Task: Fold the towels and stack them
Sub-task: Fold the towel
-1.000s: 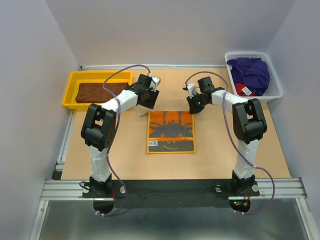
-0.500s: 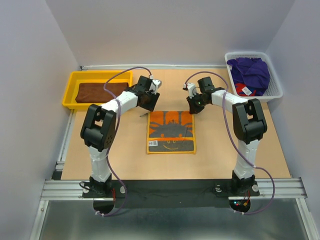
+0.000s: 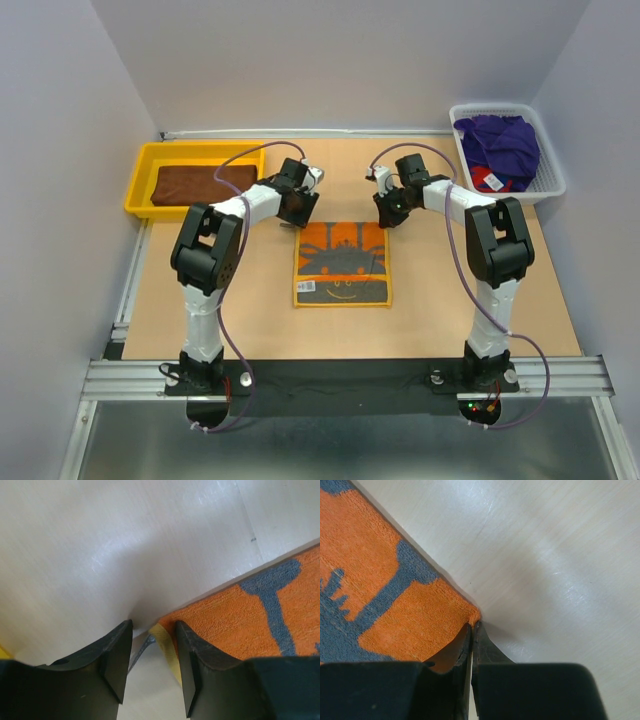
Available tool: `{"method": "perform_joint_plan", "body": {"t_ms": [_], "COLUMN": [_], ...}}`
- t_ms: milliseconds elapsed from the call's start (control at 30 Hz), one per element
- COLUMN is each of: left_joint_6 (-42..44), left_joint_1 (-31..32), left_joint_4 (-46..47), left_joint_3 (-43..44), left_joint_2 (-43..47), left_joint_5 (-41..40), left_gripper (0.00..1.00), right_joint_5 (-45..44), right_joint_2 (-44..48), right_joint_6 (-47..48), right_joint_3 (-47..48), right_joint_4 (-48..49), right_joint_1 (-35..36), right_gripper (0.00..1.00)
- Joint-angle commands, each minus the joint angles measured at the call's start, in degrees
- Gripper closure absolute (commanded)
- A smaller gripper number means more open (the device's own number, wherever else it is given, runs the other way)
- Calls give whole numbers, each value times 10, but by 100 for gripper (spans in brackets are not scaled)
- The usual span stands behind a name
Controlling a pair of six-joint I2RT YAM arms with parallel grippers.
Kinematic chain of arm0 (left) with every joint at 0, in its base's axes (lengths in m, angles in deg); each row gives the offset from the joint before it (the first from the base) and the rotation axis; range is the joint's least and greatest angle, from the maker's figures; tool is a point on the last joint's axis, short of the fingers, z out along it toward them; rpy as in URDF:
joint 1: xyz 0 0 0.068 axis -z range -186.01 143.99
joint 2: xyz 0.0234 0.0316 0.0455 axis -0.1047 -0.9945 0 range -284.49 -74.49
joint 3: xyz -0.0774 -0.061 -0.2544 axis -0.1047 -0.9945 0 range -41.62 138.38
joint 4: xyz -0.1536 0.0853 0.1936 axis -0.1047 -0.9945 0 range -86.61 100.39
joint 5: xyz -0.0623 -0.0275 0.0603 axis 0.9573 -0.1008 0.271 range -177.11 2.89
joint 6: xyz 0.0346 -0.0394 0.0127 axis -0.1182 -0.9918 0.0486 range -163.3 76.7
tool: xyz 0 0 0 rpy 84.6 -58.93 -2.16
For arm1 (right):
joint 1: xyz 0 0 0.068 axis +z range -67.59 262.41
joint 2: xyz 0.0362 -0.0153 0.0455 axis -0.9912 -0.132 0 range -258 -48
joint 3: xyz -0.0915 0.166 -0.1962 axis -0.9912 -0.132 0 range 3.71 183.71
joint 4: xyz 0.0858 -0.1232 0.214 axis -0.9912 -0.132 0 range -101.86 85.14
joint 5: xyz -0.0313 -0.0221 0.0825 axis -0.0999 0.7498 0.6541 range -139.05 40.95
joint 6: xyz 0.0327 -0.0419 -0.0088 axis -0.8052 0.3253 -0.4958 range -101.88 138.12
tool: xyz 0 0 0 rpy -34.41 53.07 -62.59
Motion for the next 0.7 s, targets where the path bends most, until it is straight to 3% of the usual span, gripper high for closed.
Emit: {"method": "perform_joint_plan", "body": {"t_ms": [0,367,667], "left_joint_6": [-1,4,9], "left_joint_1": [1,-4,-6], "left_joint_4": [-3,-30,-46], "left_joint_3": [10,3,7], "left_joint_2": [-11,-44,-64], "left_joint_5": [-16,-12,9], "left_gripper": [50,59,78], "right_joint_5": [-28,-37,-47], "right_joint_2": [-11,-7,-3], "right_joint_6": [9,10,13], "right_joint_3": [-23,-27,-22], "right_joint_4": [-22,-21,-22], "right_joint_1": [9,9,9], "right_gripper": [100,100,100]}}
